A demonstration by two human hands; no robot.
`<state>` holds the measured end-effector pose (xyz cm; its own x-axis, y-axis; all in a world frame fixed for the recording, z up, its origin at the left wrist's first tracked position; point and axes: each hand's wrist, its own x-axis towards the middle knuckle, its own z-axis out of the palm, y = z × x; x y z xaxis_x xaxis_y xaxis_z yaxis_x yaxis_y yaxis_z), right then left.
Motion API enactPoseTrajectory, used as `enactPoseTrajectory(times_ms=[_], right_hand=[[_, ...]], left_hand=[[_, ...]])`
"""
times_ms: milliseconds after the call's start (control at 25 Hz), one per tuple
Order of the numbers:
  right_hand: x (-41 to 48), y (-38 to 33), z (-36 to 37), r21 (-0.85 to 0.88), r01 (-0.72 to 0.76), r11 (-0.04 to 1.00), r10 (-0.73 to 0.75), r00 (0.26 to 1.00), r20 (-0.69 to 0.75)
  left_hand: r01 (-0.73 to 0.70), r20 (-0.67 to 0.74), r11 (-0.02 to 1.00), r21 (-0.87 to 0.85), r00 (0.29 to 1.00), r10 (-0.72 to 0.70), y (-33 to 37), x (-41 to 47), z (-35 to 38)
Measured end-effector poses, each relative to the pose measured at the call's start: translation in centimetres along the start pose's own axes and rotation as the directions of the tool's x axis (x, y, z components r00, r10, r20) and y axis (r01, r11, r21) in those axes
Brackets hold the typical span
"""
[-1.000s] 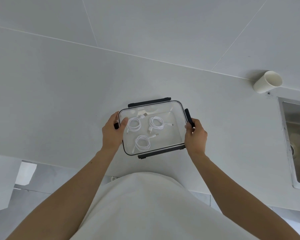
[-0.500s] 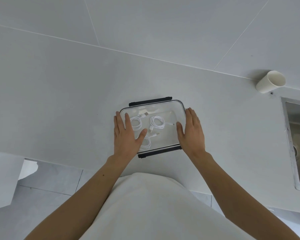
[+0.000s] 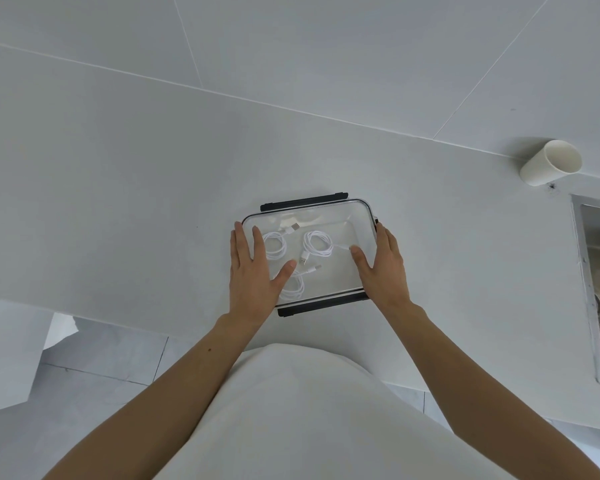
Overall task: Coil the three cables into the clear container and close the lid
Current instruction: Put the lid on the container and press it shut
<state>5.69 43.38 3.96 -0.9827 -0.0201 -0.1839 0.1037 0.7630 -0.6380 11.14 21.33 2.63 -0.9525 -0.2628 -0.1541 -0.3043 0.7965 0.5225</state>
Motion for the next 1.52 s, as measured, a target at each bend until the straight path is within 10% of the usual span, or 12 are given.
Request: enactPoseTrajectory(times_ms=[520,880,1520], right_hand=[[0.3,0.2,-0.4,0.024,-0.014,1.0,0.014,1.0,0.021],[-1.2,2.9,-1.1,-0.163,0.346,0.924,-0.28,0.902,0.329],[-1.3,3.6,-2.0,-0.325,0.489,0.809,-0.377,0.857,0.35]], left_hand=[[0.017,0.005,0.985,-0.172,1.0,-0.017,0.2,0.1,-0.3],[-0.28,0.122,0.908,0.311,0.959,0.254,-0.7,2.0,-1.5],[-0.462,0.492,0.817,0.345,0.83,0.262,1.5,8.8,-4.1]])
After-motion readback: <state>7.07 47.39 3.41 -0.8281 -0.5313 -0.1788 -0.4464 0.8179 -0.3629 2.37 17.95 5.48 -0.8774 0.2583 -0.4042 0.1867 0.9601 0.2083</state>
